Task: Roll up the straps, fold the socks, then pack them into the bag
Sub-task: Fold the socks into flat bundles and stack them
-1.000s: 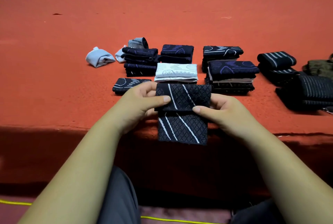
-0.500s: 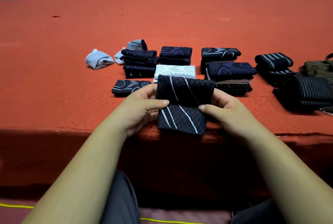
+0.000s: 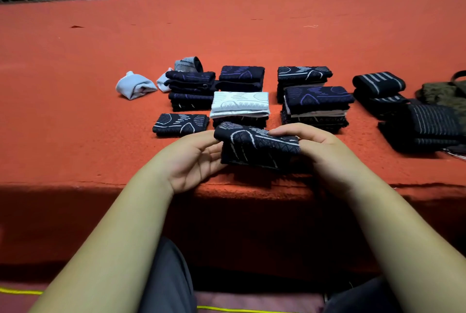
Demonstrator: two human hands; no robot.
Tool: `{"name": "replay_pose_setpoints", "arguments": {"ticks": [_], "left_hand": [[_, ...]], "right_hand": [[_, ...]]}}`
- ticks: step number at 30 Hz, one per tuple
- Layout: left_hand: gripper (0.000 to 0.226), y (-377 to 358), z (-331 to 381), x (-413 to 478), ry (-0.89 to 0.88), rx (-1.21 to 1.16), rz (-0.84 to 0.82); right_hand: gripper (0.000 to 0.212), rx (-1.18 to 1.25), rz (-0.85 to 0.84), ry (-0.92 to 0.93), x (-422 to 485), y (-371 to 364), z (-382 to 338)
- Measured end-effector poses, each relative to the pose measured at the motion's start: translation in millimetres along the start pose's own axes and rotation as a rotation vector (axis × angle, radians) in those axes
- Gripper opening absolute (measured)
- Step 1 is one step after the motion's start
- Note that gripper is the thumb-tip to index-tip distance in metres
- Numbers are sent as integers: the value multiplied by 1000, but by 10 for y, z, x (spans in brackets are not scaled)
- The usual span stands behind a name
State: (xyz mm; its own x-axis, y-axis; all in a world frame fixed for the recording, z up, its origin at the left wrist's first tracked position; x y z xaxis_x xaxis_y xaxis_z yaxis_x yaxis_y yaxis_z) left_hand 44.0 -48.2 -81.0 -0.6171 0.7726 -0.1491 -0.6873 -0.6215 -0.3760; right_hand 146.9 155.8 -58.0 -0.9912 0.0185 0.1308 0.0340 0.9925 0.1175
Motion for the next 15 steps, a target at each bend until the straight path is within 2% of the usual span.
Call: {"name": "replay_pose_setpoints", "arguments": {"ticks": [4, 7, 10, 13, 15], "left_hand": [[27, -37, -4, -19, 38, -9, 0], [45, 16, -3, -16, 44, -60, 24], [64, -11, 13, -42, 52, 22, -22], [47, -69, 29, -66, -13, 154, -41], [45, -82, 36, -56, -63, 184, -41]], "right_hand": [[54, 7, 15, 7, 9, -6, -18], [52, 128, -23, 8, 36, 2, 49], [41, 209, -42, -20, 48, 0, 120], [25, 76, -29, 9, 17, 2, 72], [38, 53, -51, 18, -6, -29, 33]]}}
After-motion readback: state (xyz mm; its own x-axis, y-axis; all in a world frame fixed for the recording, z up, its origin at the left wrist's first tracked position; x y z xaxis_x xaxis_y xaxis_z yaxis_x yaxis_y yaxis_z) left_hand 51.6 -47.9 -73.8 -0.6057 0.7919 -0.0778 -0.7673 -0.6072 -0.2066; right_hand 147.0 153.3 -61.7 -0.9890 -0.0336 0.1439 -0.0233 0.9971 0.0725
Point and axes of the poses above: each hand's wrist, its own x-axis towards the middle knuckle, its own y-axis out of the back of the hand, z = x × y, the point moved 7 cm from there along x, towards the middle knuckle, and after that the axes turned 8 degrees about -z, right-handed, at the moved point
